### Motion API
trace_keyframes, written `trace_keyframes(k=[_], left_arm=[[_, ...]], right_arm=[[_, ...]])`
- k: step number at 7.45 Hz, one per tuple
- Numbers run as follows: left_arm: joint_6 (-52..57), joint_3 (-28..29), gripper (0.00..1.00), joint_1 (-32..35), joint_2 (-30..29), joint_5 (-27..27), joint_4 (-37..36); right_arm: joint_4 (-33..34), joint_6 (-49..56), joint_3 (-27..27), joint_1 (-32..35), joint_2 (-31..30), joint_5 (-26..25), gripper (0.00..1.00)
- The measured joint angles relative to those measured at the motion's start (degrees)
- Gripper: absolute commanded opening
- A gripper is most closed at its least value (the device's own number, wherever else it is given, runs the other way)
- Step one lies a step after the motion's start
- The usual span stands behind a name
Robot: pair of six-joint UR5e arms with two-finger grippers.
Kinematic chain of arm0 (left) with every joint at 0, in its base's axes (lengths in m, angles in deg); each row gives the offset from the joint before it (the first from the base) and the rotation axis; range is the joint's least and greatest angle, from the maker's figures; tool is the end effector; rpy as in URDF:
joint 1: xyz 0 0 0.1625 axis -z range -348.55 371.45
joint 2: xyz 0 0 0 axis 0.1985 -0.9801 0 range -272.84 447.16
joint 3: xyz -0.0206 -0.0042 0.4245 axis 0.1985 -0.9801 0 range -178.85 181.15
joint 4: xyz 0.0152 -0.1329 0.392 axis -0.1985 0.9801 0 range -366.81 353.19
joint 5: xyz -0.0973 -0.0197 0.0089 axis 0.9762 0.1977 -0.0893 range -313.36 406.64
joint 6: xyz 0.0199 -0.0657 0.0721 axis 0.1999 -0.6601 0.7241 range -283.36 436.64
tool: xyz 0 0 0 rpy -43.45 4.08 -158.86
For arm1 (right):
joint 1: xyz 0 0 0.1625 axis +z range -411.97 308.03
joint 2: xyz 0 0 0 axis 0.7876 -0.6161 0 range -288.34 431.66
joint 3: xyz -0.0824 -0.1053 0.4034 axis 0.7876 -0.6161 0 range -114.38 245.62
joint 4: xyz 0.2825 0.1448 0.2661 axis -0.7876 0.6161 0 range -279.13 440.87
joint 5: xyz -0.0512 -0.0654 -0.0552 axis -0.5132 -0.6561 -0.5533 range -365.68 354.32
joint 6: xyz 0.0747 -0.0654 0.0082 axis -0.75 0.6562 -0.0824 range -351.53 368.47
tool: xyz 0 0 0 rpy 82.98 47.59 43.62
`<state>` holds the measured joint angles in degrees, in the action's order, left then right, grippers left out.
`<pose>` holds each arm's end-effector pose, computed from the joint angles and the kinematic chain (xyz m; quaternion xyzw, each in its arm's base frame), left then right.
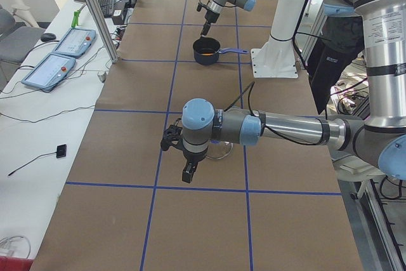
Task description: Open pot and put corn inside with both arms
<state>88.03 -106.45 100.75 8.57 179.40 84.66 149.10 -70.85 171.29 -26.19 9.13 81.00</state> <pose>-0.0607 -0.4151 0.5959 0.0959 0.3564 0.1220 0.9213 -0.4929 -0.3924 0.2232 0.1910 -0.5019 0.1262 0.8341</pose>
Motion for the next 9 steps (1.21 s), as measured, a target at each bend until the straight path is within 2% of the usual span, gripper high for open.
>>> trace_keyframes(k=[2, 5, 7, 9], left_arm=[[0.0, 0.1, 0.98, 0.0, 0.0, 0.0, 0.2], [0.0, 2.3, 0.98, 0.1, 0.1, 1.9, 0.4], [0.0, 2.5, 0.98, 0.2, 0.6, 4.0, 0.4], [-0.3, 2.7, 0.98, 0.2, 1.1, 4.2, 0.4]], right_arm=[[5.5, 8.4, -0.1, 10.8, 0.7, 11.7, 1.0], [17.3, 32.5, -0.3, 31.3, -1.1, 30.5, 1.0], [22.8, 50.5, -0.6, 42.8, -6.2, 36.6, 1.0], [27.2, 68.6, -2.3, 51.6, -12.8, 39.2, 1.0]])
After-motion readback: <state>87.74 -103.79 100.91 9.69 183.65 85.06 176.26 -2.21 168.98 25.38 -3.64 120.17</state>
